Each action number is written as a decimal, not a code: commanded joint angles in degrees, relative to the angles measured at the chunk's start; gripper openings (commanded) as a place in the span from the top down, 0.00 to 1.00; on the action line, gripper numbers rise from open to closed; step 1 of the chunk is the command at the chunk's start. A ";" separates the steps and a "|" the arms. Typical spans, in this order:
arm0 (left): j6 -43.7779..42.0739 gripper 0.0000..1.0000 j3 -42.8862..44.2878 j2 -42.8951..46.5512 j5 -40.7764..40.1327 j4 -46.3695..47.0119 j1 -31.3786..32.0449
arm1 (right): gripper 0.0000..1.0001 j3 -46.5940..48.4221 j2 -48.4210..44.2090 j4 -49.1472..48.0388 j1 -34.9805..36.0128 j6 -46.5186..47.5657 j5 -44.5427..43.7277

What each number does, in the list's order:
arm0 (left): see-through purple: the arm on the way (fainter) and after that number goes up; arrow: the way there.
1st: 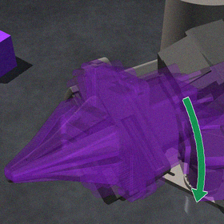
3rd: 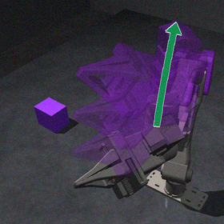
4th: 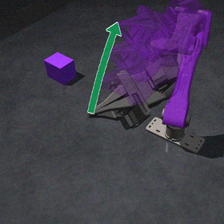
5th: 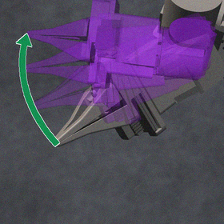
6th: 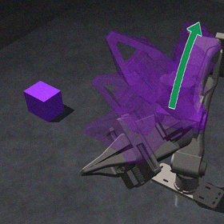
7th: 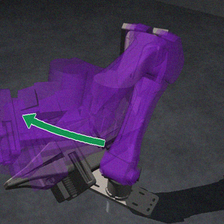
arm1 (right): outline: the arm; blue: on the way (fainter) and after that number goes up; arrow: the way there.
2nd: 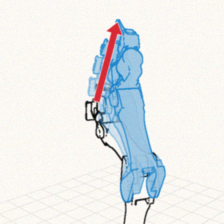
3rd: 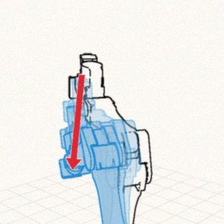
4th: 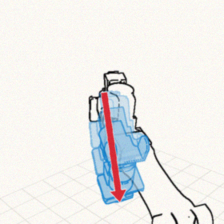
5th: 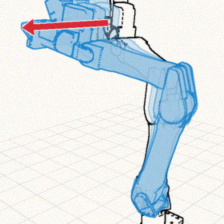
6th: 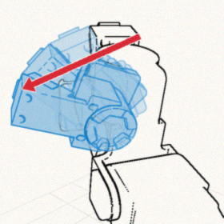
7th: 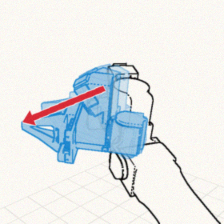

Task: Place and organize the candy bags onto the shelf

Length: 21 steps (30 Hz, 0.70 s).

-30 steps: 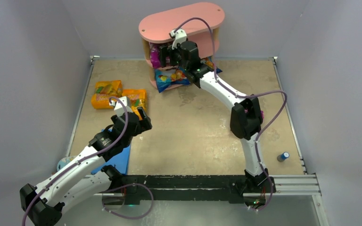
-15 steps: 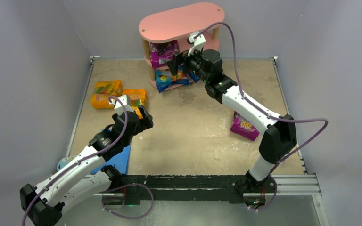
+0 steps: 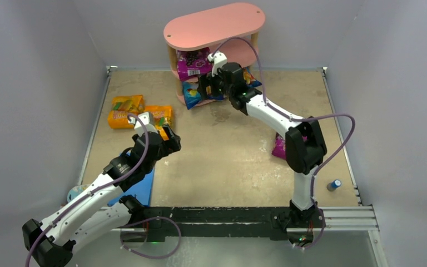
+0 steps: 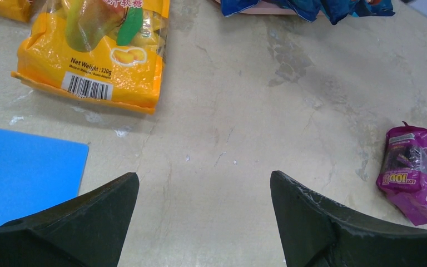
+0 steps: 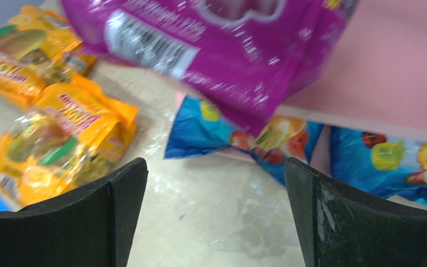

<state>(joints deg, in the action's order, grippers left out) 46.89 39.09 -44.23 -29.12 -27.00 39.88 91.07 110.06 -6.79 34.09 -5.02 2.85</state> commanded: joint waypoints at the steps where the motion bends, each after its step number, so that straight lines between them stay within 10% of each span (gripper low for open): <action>1: -0.74 0.14 0.69 1.15 0.30 1.87 -0.02 | 0.07 8.64 2.36 -0.41 -2.92 2.25 -3.26; 11: -0.40 0.14 0.22 0.22 1.14 2.77 -0.05 | 0.09 16.23 8.63 0.41 -5.19 1.80 -5.78; 21: -0.98 0.14 -0.42 -0.83 2.51 5.07 -0.05 | 0.06 -4.74 -8.47 -4.60 -5.33 -2.79 -2.45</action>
<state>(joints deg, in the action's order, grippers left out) 46.89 39.09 -44.64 -27.83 -25.39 39.88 93.93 111.74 -7.92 28.62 -4.38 -1.13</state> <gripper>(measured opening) 0.861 0.933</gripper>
